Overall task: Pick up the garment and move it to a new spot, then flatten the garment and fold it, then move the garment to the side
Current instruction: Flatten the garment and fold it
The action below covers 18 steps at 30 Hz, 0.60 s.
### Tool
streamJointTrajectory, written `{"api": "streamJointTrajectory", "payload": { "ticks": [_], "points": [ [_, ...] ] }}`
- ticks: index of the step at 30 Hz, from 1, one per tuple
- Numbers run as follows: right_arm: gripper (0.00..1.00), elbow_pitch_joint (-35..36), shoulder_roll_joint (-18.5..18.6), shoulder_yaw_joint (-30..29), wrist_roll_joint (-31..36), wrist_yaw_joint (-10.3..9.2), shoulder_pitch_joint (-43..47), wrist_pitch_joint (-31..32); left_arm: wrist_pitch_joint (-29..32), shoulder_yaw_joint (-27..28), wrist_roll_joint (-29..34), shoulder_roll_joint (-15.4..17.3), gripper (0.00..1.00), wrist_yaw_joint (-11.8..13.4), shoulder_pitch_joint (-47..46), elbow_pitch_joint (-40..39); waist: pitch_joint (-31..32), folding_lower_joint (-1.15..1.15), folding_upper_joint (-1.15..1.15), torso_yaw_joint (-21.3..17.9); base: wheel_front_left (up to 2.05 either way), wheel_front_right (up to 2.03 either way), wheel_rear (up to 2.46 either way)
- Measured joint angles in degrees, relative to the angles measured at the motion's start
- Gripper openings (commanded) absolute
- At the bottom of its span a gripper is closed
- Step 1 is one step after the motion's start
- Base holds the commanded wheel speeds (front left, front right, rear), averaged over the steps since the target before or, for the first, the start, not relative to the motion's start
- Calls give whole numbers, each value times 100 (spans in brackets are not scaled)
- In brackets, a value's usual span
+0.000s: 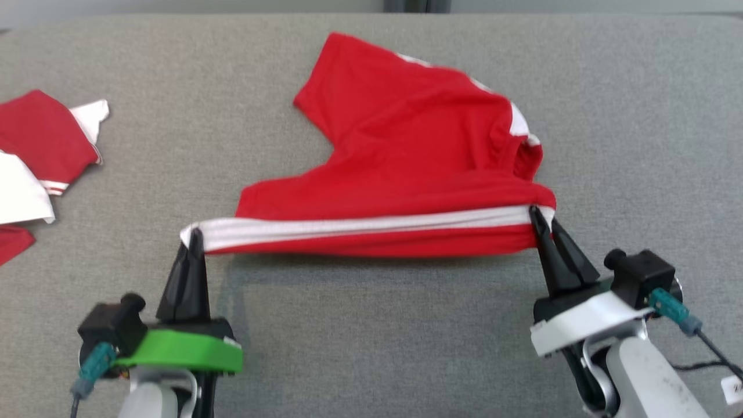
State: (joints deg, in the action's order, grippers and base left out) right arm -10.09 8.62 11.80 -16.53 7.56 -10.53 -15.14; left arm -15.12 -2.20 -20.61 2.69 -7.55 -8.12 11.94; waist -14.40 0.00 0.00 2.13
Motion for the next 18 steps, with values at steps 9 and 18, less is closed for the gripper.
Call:
{"api": "streamJointTrajectory", "payload": {
  "ticks": [9, 18],
  "points": [
    [0, -36, -112, 30, -40, 5, 1076, 1, 0, 54, 57, -8, 0, -2, 1146, 15, 812, 0, 0, 82, 0, 0, 0],
    [0, 21, -263, 59, -226, 7, 1648, 1, 0, 200, 54, -12, 0, -5, 1545, -116, 1346, -1, 0, 134, 0, 0, 0]
  ]
}}
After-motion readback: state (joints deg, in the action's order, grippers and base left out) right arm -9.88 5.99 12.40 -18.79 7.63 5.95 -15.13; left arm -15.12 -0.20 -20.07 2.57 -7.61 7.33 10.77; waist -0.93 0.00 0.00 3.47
